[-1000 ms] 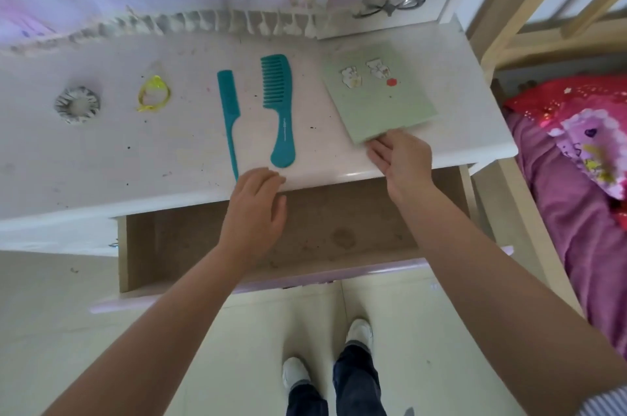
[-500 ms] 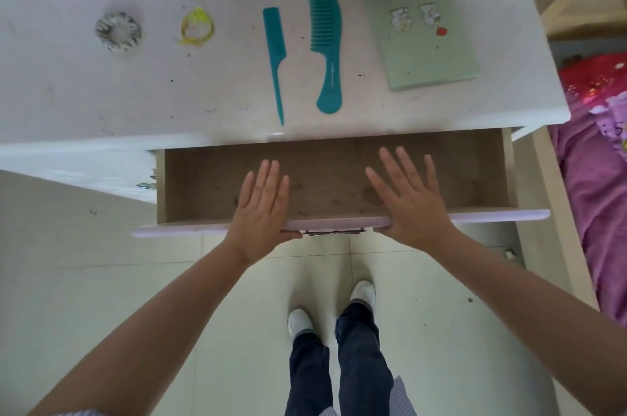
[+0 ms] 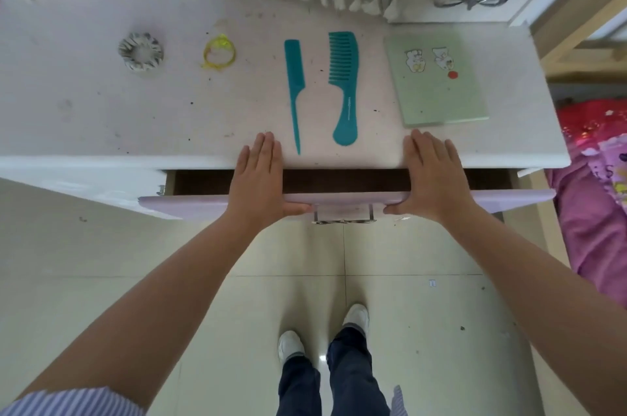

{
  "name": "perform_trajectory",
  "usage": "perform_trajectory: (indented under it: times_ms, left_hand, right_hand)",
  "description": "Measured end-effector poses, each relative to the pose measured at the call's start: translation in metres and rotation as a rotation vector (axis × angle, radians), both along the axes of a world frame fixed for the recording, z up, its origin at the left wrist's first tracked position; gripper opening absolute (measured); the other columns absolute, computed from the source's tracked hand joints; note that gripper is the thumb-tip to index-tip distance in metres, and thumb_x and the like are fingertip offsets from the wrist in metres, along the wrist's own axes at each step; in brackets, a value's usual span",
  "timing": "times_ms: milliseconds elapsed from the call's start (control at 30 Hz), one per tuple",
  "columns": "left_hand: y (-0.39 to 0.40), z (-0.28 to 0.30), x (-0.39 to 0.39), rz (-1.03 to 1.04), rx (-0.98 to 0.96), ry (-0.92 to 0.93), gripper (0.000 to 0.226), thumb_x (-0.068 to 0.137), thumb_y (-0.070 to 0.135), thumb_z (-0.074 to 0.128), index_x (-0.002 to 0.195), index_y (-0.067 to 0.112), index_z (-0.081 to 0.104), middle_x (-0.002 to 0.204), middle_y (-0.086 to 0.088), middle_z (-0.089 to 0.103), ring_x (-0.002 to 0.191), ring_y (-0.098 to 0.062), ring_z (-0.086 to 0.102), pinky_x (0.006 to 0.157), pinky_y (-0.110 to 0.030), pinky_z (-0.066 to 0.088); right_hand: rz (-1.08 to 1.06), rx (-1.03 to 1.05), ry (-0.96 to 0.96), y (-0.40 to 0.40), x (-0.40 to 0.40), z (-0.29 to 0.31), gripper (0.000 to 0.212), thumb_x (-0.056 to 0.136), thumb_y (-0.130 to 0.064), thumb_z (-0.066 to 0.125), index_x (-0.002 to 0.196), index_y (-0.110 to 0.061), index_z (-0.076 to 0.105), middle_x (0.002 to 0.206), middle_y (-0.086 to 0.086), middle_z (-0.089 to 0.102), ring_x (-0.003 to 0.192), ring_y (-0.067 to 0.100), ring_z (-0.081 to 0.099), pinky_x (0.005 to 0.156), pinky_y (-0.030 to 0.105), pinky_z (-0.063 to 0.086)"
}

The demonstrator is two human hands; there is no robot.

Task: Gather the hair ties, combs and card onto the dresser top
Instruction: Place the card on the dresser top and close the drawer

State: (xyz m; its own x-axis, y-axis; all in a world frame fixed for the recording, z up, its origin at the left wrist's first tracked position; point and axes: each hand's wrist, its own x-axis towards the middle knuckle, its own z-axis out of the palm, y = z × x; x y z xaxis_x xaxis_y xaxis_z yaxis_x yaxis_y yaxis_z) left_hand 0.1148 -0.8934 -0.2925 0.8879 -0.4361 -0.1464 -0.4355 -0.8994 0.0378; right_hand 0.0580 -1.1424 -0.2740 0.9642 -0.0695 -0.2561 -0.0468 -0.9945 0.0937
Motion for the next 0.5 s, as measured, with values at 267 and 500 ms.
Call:
perform_trajectory:
  times_ms: [267, 500]
  left_hand:
    - [-0.004, 0.014, 0.029, -0.088, -0.064, -0.016, 0.078, 0.032, 0.061, 0.083, 0.062, -0.007, 0.060, 0.060, -0.022, 0.063, 0.054, -0.031, 0.062, 0.055, -0.033, 0.055]
    - [-0.001, 0.008, 0.052, -0.133, -0.140, -0.002, 0.101, 0.041, 0.055, 0.085, 0.115, -0.008, 0.057, 0.113, -0.029, 0.062, 0.104, -0.044, 0.059, 0.097, -0.053, 0.044]
  right_hand:
    - [-0.007, -0.022, -0.036, 0.010, 0.019, 0.015, 0.078, 0.010, -0.050, 0.088, 0.063, 0.001, 0.062, 0.065, 0.019, 0.068, 0.055, 0.029, 0.065, 0.051, 0.032, 0.056]
    - [-0.008, -0.038, -0.020, 0.012, 0.022, 0.014, 0.079, 0.008, -0.056, 0.085, 0.062, -0.003, 0.063, 0.062, 0.013, 0.067, 0.050, 0.024, 0.062, 0.048, 0.026, 0.053]
